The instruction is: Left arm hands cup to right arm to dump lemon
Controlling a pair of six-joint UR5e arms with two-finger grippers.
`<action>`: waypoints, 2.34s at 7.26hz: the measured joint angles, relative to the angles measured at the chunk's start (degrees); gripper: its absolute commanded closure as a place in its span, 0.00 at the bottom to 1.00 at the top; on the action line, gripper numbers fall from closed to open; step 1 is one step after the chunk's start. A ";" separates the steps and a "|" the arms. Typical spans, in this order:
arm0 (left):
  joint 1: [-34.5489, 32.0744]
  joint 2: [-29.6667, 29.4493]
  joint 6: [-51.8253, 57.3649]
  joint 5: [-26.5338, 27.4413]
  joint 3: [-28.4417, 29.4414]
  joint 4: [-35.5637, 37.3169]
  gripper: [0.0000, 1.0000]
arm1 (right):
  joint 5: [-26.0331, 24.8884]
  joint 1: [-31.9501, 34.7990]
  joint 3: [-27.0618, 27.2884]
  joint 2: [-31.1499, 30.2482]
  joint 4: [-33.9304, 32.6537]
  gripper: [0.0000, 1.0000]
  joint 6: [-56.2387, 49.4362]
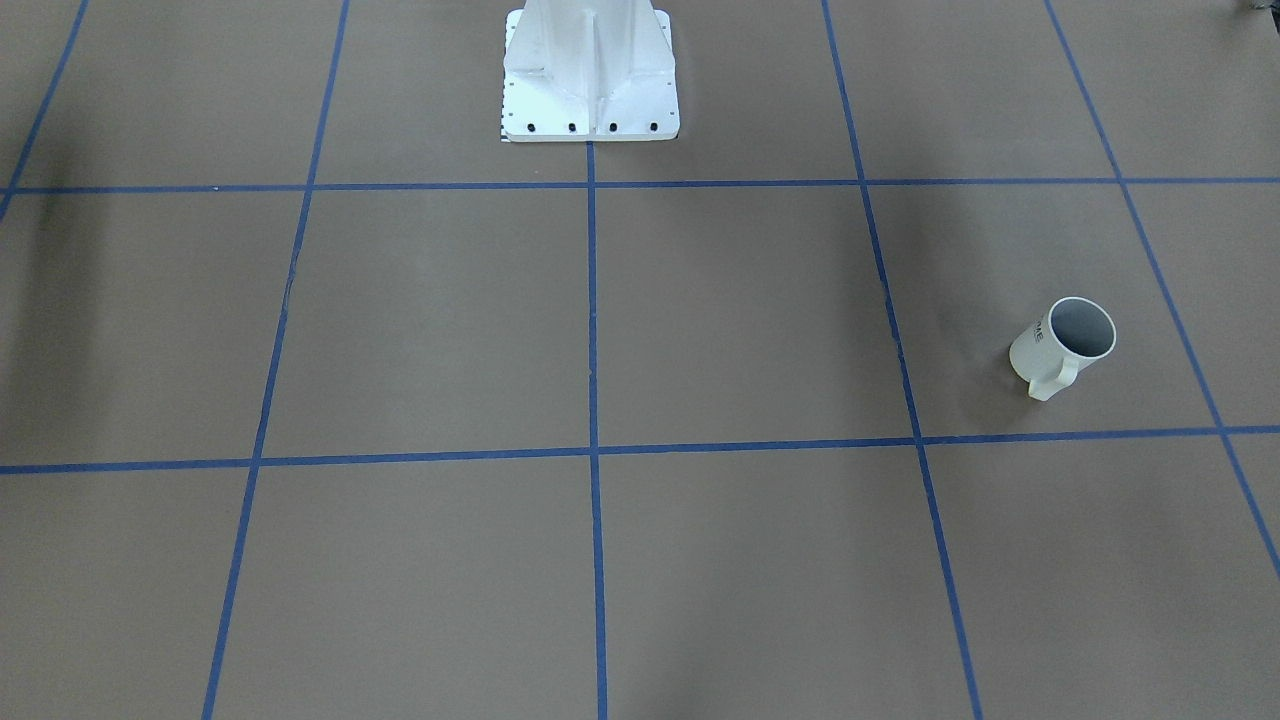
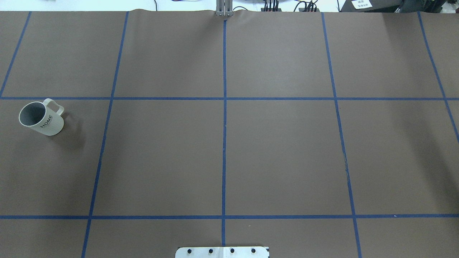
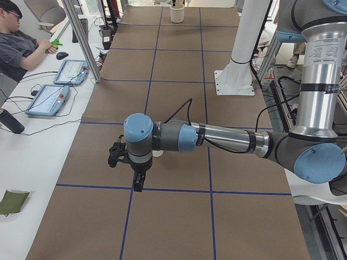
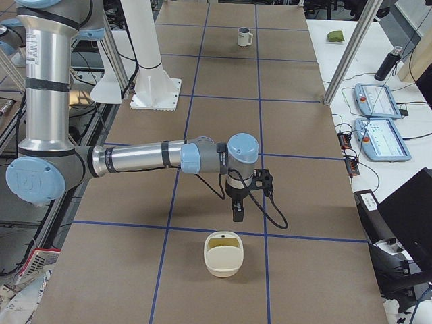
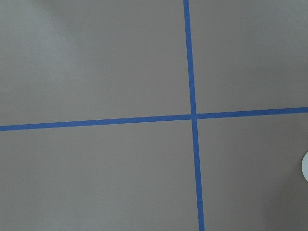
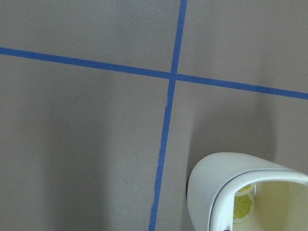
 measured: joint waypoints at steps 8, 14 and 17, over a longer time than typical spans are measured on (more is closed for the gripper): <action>0.04 1.48 -0.59 0.26 0.00 -0.09 0.00 | 0.07 0.00 1.25 -0.09 0.03 0.00 0.19; 0.04 3.80 -0.29 0.07 -0.24 -0.59 0.00 | 0.06 0.00 0.56 -0.91 -0.02 0.00 0.19; 0.26 3.82 -0.23 0.01 -0.24 -3.50 0.00 | 1.11 -0.02 0.89 -0.85 -0.05 0.00 0.37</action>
